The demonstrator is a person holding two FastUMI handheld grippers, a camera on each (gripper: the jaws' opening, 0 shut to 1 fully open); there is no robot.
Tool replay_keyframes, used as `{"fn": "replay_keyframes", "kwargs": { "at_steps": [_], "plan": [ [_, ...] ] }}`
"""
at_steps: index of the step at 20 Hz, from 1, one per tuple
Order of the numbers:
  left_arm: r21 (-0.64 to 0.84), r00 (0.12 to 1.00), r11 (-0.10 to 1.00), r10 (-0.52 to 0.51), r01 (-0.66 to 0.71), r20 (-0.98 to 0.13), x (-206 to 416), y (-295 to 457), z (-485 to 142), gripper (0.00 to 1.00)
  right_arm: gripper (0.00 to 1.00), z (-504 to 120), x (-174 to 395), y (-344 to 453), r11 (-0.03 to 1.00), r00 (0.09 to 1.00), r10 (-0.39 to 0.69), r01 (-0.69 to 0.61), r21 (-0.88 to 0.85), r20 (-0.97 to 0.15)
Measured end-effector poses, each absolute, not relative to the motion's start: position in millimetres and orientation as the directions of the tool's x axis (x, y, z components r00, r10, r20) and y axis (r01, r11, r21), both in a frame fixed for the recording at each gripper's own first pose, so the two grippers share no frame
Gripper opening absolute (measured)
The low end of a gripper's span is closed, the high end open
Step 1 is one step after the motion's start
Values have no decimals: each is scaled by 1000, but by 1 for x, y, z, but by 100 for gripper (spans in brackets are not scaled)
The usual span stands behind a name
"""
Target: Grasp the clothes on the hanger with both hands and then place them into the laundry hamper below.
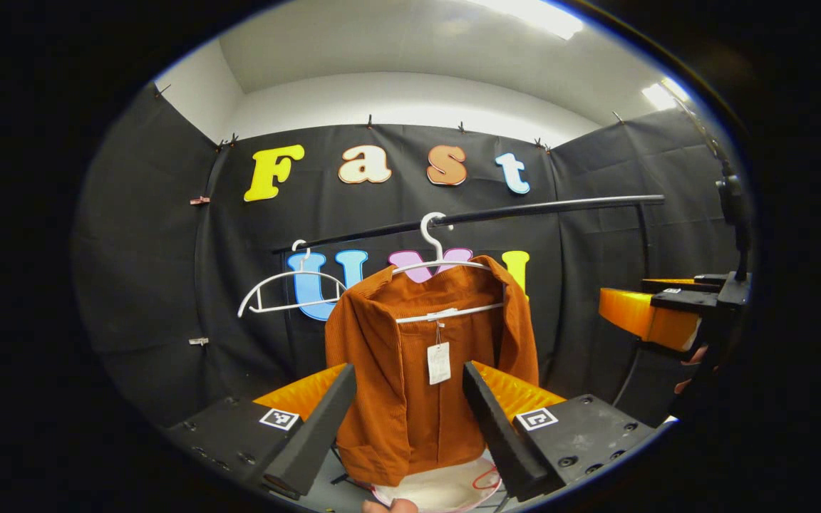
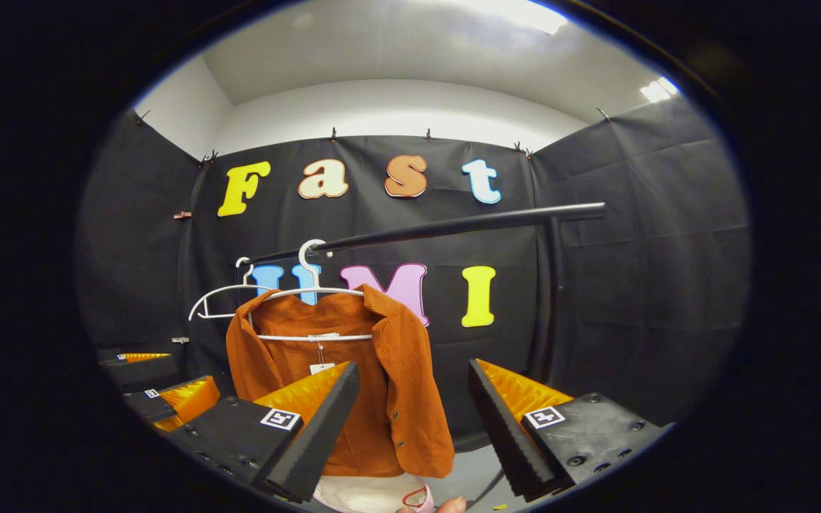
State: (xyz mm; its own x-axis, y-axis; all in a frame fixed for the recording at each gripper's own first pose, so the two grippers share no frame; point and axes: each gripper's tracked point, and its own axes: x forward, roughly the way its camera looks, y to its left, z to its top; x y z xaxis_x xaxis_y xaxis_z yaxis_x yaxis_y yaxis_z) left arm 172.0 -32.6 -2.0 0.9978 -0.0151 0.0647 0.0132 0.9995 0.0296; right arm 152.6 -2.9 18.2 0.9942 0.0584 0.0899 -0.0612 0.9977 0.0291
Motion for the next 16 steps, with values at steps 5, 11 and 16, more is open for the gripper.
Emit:
{"fn": "replay_keyframes", "kwargs": {
  "at_steps": [5, 11, 16],
  "plan": [
    [34, 993, 994, 102, -104, 53, 250, -21, -13, 93, 99, 9, 228, 19, 990, 984, 140, -141, 9, 110],
    [63, 967, 966, 249, -253, 61, 307, 1, -14, 94, 100, -25, 306, 41, 981, 978, 194, -193, -17, 80],
    [51, 963, 964, 255, -261, 89, 337, 3, -6, 96, 98, -26, 349, 38, 988, 982, 152, -152, -12, 107]
  ]
}}
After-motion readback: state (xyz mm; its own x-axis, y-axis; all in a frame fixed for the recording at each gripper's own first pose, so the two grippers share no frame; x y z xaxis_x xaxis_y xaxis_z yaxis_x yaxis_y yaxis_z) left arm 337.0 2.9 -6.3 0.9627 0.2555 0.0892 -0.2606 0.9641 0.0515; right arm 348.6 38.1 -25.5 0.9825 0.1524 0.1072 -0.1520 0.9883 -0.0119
